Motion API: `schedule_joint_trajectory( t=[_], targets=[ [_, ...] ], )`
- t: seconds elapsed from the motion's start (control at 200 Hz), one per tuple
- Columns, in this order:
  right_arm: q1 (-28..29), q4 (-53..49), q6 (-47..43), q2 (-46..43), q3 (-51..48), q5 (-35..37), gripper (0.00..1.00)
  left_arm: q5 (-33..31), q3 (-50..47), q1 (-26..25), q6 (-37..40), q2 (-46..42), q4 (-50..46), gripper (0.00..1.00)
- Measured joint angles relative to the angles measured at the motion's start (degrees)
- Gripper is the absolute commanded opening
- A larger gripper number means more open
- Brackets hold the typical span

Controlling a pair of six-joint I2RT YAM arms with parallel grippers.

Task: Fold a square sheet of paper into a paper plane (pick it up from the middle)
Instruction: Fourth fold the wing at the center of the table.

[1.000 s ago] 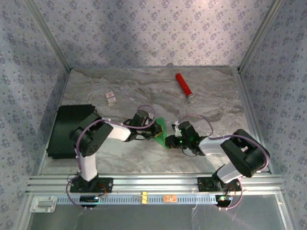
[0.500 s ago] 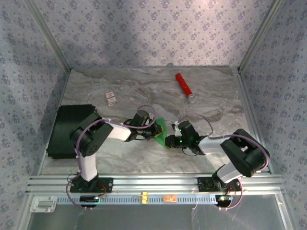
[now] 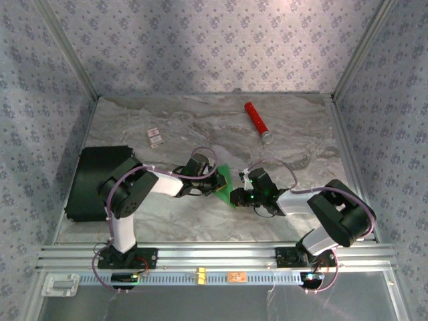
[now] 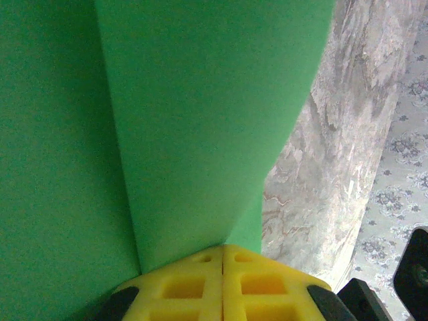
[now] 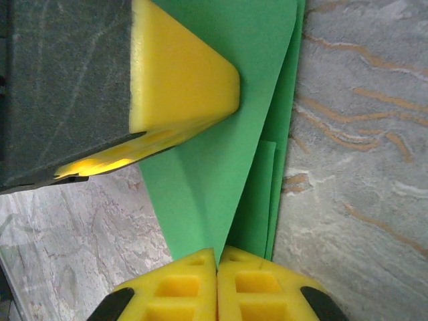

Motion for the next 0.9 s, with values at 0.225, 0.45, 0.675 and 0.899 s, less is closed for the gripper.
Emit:
schedule_joint_trajectory(
  t=[0.225, 0.45, 0.675, 0.899],
  targets=[
    [-0.1, -1.3, 0.7, -0.5, 0.4, -0.3, 0.11, 0.3, 0.3, 0.0, 0.4, 0.2, -0.4, 0.06],
    [-0.1, -5.1, 1.0, -2.5, 0.4, -1.0, 0.1, 0.4, 0.3, 0.1, 0.4, 0.2, -0.4, 0.06],
    [-0.3, -6.0, 1.0, -3.3, -0.4, -2.0, 0.07, 0.9, 0.3, 0.0, 0.4, 0.3, -0.3, 0.06],
    [-0.7, -5.1, 1.0, -3.4, -1.2, -2.8, 0.09, 1.3, 0.3, 0.0, 0.4, 0.4, -0.3, 0.06]
  ],
)
